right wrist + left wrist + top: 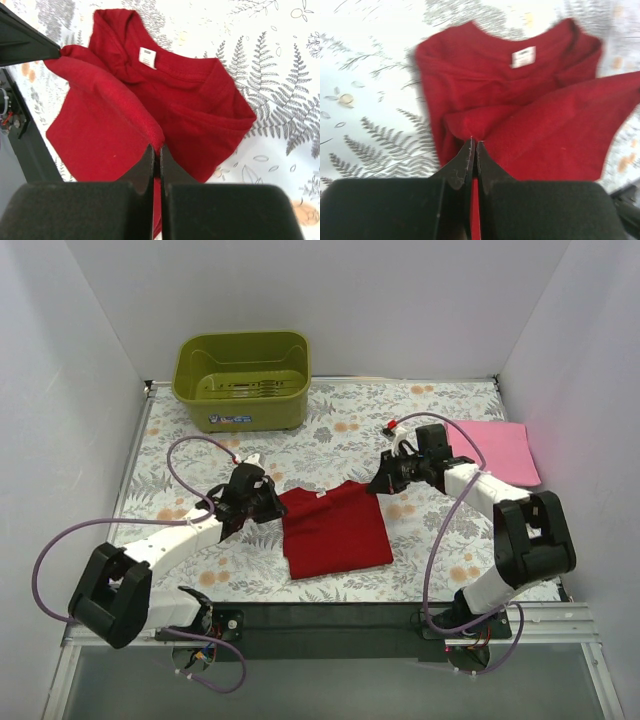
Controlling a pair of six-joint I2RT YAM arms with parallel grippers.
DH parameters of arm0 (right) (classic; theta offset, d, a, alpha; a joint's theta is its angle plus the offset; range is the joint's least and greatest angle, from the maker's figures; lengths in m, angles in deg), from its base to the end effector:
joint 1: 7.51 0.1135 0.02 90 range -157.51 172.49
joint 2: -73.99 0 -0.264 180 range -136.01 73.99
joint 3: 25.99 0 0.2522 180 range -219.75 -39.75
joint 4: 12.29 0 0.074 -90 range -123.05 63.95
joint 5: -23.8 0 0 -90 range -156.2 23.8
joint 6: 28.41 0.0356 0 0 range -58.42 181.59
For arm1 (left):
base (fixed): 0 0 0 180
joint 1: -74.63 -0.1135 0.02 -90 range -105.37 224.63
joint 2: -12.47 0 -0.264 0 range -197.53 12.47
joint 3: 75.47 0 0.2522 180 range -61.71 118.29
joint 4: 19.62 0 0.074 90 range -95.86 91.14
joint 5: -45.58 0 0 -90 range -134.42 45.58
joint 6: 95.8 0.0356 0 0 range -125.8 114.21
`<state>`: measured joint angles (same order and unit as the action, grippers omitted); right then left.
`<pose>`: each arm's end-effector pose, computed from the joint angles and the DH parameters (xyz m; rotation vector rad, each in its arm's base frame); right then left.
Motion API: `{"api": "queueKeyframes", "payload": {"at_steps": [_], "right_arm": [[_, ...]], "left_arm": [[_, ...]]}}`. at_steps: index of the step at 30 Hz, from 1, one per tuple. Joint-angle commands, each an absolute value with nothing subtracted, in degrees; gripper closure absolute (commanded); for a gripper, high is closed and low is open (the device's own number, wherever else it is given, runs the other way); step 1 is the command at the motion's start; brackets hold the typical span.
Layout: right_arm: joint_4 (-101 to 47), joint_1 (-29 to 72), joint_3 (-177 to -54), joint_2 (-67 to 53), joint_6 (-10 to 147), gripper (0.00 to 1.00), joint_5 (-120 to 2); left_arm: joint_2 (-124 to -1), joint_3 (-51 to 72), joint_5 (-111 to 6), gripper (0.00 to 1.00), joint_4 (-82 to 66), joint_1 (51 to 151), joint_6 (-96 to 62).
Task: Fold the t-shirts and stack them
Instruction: Fold the tshirt
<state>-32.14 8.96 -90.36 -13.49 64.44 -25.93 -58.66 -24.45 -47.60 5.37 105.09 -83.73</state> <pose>0.2950 0.1112 0.2093 -0.6279 2.2078 0.9848 0.2134 -0.1278 0.1990 -1.0110 2.3728 -0.9061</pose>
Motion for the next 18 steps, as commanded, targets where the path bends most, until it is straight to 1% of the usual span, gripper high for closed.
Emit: {"api": "queueKeyframes", "payload": {"at_steps": [1,5,8,9,10,11,12,13,14,15,16,17,18], "right_arm": [[-31.42,9.37,-93.88,-18.45,62.46,0.99,-26.04],[-31.33,9.46,-94.94,-21.45,61.85,0.99,-27.62],[-31.15,9.45,-95.38,-22.6,61.76,0.98,-29.02],[-31.06,9.37,-95.64,-23.03,61.85,0.91,-29.29],[-31.15,9.37,-95.91,-23.21,61.85,0.87,-29.99],[-31.15,9.45,-96.08,-23.13,61.76,0.83,-30.17],[-31.15,9.37,-96.26,-23.13,61.76,0.77,-30.34],[-31.15,9.37,-96.61,-22.26,62.02,0.73,-31.3],[-31.15,9.45,-96.79,-21.55,62.46,0.7,-32.18],[-31.06,9.54,-96.79,-20.59,62.81,0.62,-33.06],[-31.06,9.72,-96.79,-18.14,63.42,0.57,-34.72],[-30.98,9.98,-96.61,-16.81,63.6,0.52,-35.7],[-30.98,10.16,-96.53,-14.01,64.13,0.44,-36.75]], "left_arm": [[-61.69,-25.5,-42.58,1.0,1.97,104.34,-85.51],[-65.04,-24.01,-41.53,1.0,1.26,103.63,-85.16],[-64.52,-24.0,-39.86,1.0,1.0,103.55,-85.68],[-64.26,-24.09,-39.33,1.0,0.91,103.55,-85.95],[-63.73,-24.18,-38.02,0.98,0.91,103.55,-86.21],[-62.68,-24.18,-37.22,0.96,0.91,103.55,-86.56],[-62.06,-24.09,-36.26,0.93,1.09,103.55,-86.65],[-61.36,-24.0,-35.55,0.89,1.17,103.55,-86.65],[-60.66,-23.83,-34.5,0.73,1.52,103.55,-86.57],[-58.82,-23.13,-34.32,0.67,1.79,103.55,-86.13],[-57.94,-22.86,-34.23,0.58,2.14,103.55,-85.87],[-57.06,-22.51,-34.23,0.36,3.01,103.55,-85.78],[-55.66,-21.46,-34.14,0.24,3.8,103.63,-86.21]]}}
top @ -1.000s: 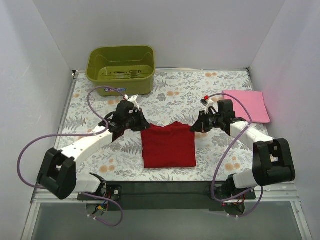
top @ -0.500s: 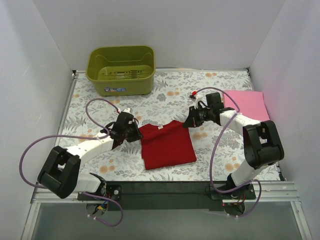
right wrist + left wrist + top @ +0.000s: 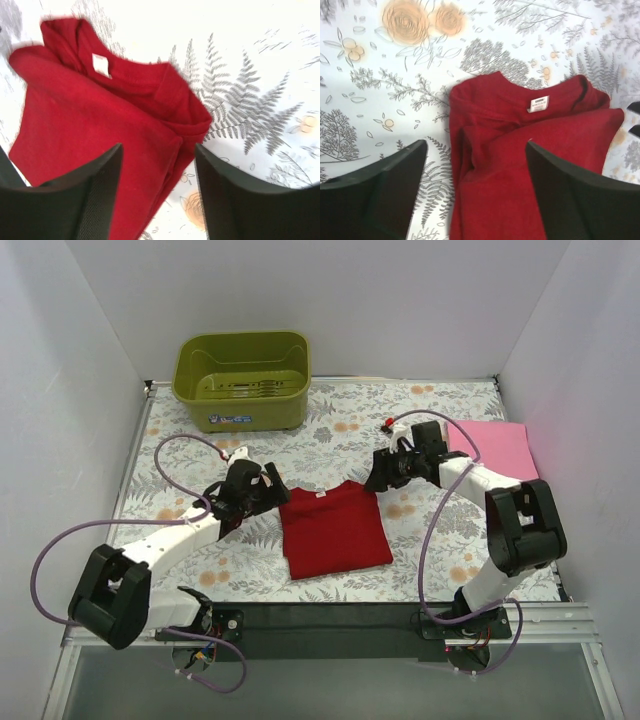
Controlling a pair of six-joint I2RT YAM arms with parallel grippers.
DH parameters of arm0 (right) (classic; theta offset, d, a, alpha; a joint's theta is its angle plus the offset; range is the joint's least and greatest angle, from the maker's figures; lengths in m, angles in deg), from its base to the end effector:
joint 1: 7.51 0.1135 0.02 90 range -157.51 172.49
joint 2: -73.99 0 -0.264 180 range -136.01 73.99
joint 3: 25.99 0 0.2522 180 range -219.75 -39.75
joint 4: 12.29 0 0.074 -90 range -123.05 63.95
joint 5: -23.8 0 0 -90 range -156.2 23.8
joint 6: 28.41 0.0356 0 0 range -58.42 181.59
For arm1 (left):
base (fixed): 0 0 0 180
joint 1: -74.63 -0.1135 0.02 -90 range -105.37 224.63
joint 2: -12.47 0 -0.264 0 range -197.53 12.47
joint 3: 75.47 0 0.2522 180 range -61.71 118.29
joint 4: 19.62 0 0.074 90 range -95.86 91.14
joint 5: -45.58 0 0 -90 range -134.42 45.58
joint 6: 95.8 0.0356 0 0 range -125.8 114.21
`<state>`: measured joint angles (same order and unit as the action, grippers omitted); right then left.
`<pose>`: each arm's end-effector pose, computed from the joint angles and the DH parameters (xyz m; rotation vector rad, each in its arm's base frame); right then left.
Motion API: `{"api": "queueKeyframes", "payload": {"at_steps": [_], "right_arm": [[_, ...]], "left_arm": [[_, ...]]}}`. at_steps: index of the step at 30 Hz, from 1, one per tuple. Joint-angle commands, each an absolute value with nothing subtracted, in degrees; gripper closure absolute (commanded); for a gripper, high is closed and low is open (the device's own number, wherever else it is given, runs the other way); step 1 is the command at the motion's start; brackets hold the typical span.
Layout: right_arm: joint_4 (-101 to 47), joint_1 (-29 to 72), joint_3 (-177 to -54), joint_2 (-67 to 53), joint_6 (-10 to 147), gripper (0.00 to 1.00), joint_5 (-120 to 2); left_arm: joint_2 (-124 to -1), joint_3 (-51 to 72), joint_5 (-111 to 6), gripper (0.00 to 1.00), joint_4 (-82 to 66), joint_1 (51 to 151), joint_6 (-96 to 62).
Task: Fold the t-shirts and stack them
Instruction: Fold the tshirt
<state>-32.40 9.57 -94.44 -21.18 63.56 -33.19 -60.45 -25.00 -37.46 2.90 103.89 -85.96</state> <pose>0.3194 0.1184 0.1873 -0.5850 2.3048 0.8448 0.2227 -0.1198 0.1923 -1.1263 2.2207 -0.7548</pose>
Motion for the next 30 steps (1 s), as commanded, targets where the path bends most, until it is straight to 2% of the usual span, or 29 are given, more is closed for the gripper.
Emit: {"api": "queueKeyframes", "payload": {"at_steps": [1,4,7,8,12,16,23,30], "right_arm": [[-30.63,10.68,-96.18,-12.59,64.57,0.41,-38.59],[-27.65,11.47,-93.28,-7.67,67.03,0.39,-38.44],[-24.04,12.0,-89.94,-6.25,70.54,0.43,-31.94],[-22.81,12.09,-89.06,-6.77,71.59,0.5,-30.19],[-17.36,12.79,-86.77,-11.59,74.23,0.6,-23.5],[-14.63,12.71,-88.0,-17.75,74.33,0.64,-21.73],[-13.49,11.22,-93.27,-31.36,73.63,0.67,-21.91],[-13.4,7.97,-98.36,-37.72,74.85,0.66,-21.38]], "left_arm": [[-54.86,-21.28,-34.4,0.18,5.12,103.72,-86.21],[-52.75,-20.31,-36.59,0.15,7.32,104.68,-88.05],[-52.91,-21.01,-39.58,0.33,7.42,106.88,-91.12],[-53.87,-21.1,-41.07,0.45,7.33,107.23,-91.66],[-59.94,-20.4,-46.7,0.65,6.28,107.68,-92.54],[-66.78,-21.54,-45.13,0.71,1.46,106.02,-93.77],[-77.25,-20.66,-46.53,0.74,-2.77,98.72,-94.57],[-85.43,-13.91,-46.62,0.71,-3.04,95.9,-91.41]]}}
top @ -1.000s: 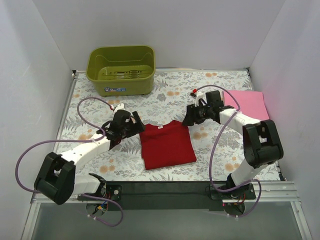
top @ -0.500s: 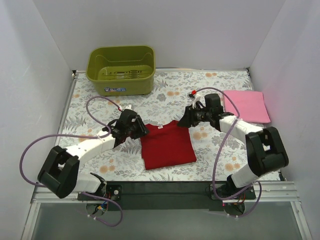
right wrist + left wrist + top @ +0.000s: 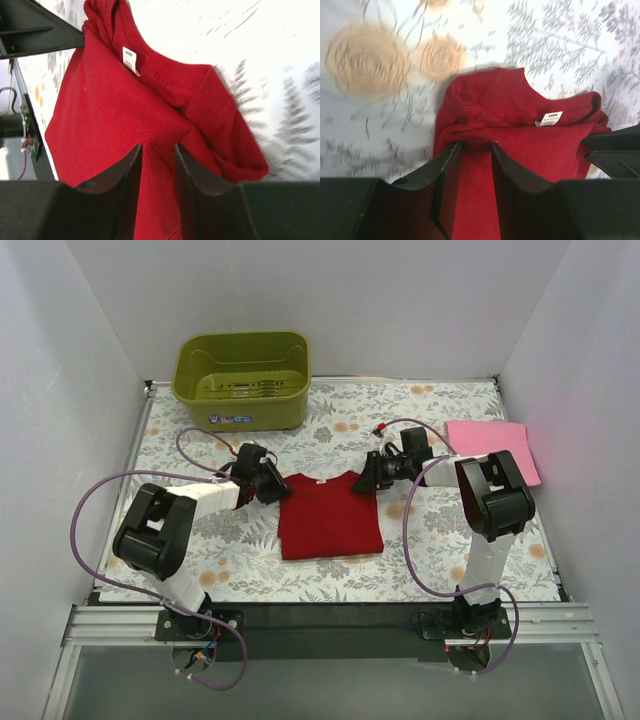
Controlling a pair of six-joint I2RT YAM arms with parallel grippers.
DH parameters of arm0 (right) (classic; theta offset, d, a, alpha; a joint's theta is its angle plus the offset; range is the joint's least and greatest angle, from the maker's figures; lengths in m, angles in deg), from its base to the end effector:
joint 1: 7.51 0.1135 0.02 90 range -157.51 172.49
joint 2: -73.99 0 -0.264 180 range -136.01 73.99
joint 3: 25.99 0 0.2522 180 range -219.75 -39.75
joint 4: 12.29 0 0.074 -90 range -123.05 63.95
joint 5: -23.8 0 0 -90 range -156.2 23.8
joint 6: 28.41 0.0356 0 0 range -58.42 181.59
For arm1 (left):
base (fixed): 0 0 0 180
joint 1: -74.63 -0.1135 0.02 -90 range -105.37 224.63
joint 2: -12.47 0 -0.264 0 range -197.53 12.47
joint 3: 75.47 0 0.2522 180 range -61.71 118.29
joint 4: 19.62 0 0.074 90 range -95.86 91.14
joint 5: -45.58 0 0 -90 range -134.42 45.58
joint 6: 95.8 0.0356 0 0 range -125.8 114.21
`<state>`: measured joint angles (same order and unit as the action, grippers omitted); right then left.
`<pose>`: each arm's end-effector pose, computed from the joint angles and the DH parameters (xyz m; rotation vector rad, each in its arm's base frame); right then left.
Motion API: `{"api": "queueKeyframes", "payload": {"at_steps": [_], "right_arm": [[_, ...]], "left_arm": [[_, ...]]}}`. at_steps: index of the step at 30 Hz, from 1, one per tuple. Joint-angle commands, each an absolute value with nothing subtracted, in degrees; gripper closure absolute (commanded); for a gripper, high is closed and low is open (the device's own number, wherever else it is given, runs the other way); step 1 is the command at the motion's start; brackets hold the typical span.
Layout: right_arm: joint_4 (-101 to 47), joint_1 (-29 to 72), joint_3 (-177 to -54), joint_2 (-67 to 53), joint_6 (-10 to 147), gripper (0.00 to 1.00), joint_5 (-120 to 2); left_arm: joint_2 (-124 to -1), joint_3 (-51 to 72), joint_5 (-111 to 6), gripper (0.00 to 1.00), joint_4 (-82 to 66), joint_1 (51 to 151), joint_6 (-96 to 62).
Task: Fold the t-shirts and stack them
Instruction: Fold the tshirt
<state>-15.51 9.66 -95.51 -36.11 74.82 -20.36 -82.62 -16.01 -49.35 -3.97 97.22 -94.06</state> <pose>0.3494 0.1347 0.1290 -0.4938 2.2853 1.1962 0.2914 -0.1246 0.1441 -1.4303 2.2918 -0.8475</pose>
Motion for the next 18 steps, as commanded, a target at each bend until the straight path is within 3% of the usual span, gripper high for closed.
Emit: {"api": "queueKeyframes", "payload": {"at_steps": [1,7,10,16,18], "right_arm": [[-13.4,7.96,-98.72,-37.37,75.03,0.65,-21.21],[-13.57,9.01,-95.39,-26.66,79.59,0.57,-16.9],[-13.48,12.34,-90.39,-20.94,82.41,0.56,-13.74],[-12.87,24.38,-84.14,-18.03,85.84,0.6,-13.38],[-12.26,27.98,-84.04,-20.13,86.1,0.62,-14.34]], "left_arm": [[-85.79,-13.02,-46.62,0.69,-2.61,95.64,-90.01],[-80.09,-8.09,-48.64,0.4,4.68,97.21,-85.78],[-73.06,-9.23,-49.95,0.35,9.16,100.37,-87.88],[-62.76,-19.68,-55.05,0.42,11.72,108.02,-97.37],[-62.93,-23.1,-54.53,0.53,11.11,109.26,-98.77]]}}
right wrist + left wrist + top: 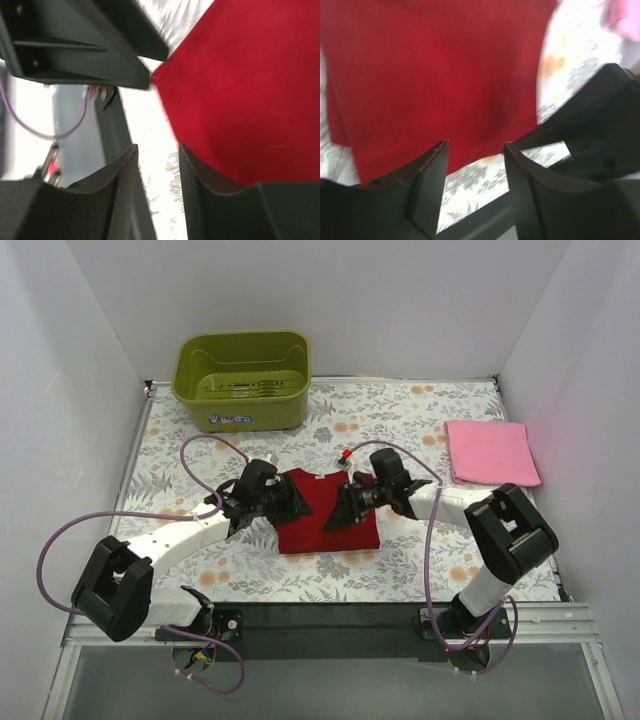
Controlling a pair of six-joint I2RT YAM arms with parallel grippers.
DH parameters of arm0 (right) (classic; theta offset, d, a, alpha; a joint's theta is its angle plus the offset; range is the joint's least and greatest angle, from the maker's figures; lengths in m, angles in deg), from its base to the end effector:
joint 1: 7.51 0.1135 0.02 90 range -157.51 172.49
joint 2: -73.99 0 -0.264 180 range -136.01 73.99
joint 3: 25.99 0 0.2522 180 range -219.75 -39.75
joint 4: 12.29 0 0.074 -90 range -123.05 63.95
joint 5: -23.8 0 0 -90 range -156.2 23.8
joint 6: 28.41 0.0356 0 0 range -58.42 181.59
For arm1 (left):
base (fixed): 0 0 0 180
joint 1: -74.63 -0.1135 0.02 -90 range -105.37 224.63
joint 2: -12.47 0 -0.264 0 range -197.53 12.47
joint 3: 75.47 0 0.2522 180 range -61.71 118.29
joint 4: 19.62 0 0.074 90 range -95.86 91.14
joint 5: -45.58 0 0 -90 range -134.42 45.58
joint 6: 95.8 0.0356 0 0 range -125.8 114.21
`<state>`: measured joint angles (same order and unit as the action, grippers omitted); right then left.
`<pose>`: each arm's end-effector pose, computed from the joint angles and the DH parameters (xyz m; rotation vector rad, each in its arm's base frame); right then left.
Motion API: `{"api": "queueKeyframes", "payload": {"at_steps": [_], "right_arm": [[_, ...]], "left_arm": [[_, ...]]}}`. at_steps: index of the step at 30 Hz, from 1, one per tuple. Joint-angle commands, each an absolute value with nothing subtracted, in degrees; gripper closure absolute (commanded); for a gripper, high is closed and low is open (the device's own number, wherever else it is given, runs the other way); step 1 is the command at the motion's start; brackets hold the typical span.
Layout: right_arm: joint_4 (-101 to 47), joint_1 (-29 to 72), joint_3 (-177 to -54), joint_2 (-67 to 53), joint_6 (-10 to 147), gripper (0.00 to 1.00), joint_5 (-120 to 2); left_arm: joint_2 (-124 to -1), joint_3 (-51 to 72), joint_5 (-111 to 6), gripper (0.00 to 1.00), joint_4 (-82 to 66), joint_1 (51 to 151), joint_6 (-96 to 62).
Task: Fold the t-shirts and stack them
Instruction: Fold the tshirt
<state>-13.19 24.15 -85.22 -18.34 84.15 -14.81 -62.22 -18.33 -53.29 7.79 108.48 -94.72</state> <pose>0.2593 0.1926 0.1858 -0.7428 2.1695 1.4898 0.2195 -0.1538 0.2149 -1.1673 2.4262 -1.0794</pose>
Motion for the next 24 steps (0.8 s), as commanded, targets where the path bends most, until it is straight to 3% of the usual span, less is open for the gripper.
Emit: {"api": "queueKeyframes", "payload": {"at_steps": [1,5,11,24], "right_arm": [[-10.69,28.78,-83.87,-21.09,86.54,0.63,-14.61],[-6.03,29.58,-82.29,-26.62,88.3,0.69,-17.33],[-4.7,26.52,-79.22,-33.66,90.4,0.74,-16.73],[-4.87,11.31,-64.18,-22.25,89.8,0.75,-7.58]], "left_arm": [[-63.46,-23.91,-54.53,0.56,10.85,109.26,-99.13],[-67.5,-25.93,-53.48,0.66,8.82,109.26,-99.84],[-72.86,-26.99,-51.98,0.67,9.26,108.65,-100.19],[-72.08,-26.9,-50.75,0.68,12.86,106.18,-100.72]]}}
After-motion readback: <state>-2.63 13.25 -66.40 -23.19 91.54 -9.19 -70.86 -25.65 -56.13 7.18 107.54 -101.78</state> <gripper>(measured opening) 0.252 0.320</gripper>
